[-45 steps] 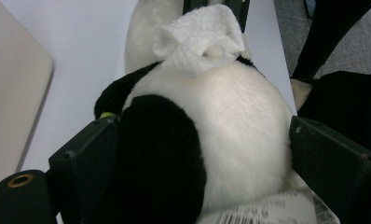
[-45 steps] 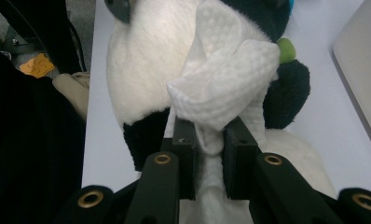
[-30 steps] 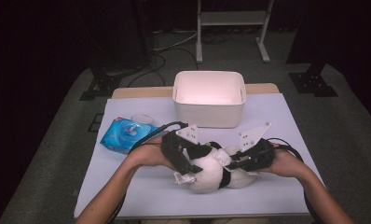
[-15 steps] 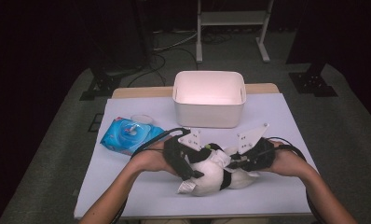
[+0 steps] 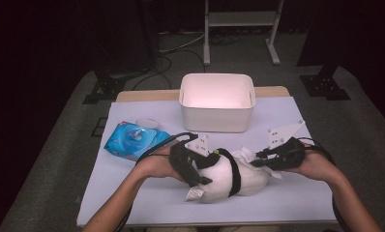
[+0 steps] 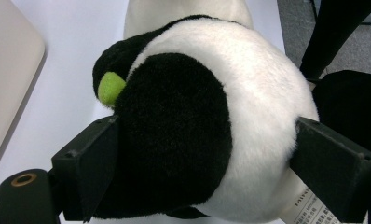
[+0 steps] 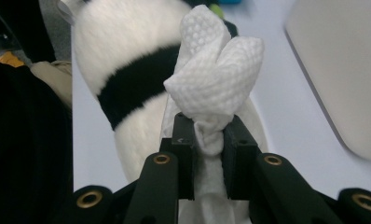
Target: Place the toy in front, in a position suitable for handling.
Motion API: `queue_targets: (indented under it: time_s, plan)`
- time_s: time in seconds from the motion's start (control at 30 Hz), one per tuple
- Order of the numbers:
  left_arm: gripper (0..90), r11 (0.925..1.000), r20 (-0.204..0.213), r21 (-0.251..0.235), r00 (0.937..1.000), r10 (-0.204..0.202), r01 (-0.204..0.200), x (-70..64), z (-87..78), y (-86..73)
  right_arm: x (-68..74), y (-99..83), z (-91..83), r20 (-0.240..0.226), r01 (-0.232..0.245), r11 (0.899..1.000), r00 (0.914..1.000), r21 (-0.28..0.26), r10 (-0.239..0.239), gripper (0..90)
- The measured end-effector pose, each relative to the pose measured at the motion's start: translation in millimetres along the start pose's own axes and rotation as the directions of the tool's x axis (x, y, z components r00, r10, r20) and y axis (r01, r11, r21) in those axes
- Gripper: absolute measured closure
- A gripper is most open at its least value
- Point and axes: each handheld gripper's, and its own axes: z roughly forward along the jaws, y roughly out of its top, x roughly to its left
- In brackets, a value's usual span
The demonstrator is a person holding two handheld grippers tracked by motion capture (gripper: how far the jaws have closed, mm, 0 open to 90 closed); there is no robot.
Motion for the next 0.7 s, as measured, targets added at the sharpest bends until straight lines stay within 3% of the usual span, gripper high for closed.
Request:
queue_targets:
  time_s: [0.37,0.53,0.6,0.7]
  plan:
    - [11.6,0.9999,0.005,-0.012,1.0,0.003,-0.003,2.6,0.0,-0.5,-10.8,-34.9,-5.5,0.001,-0.102,0.994,0.9948,-0.03,0.102,76.5]
    - [11.6,0.9997,0.005,-0.022,0.9999,0.013,-0.013,3.6,0.2,-1.1,-10.9,-44.3,-7.5,0.002,-0.124,0.992,0.9923,-0.028,0.124,76.4]
    - [11.7,0.9985,0.003,-0.041,0.9994,0.036,-0.036,3.5,1.0,-0.5,-10.9,-45.9,-8.1,0.003,-0.129,0.991,0.9916,-0.027,0.129,76.5]
    - [11.6,0.9978,0.011,-0.041,0.9986,0.052,-0.052,4.5,4.0,2.1,-9.9,-41.9,-11.7,0.009,-0.108,0.994,0.9941,-0.015,0.108,76.4]
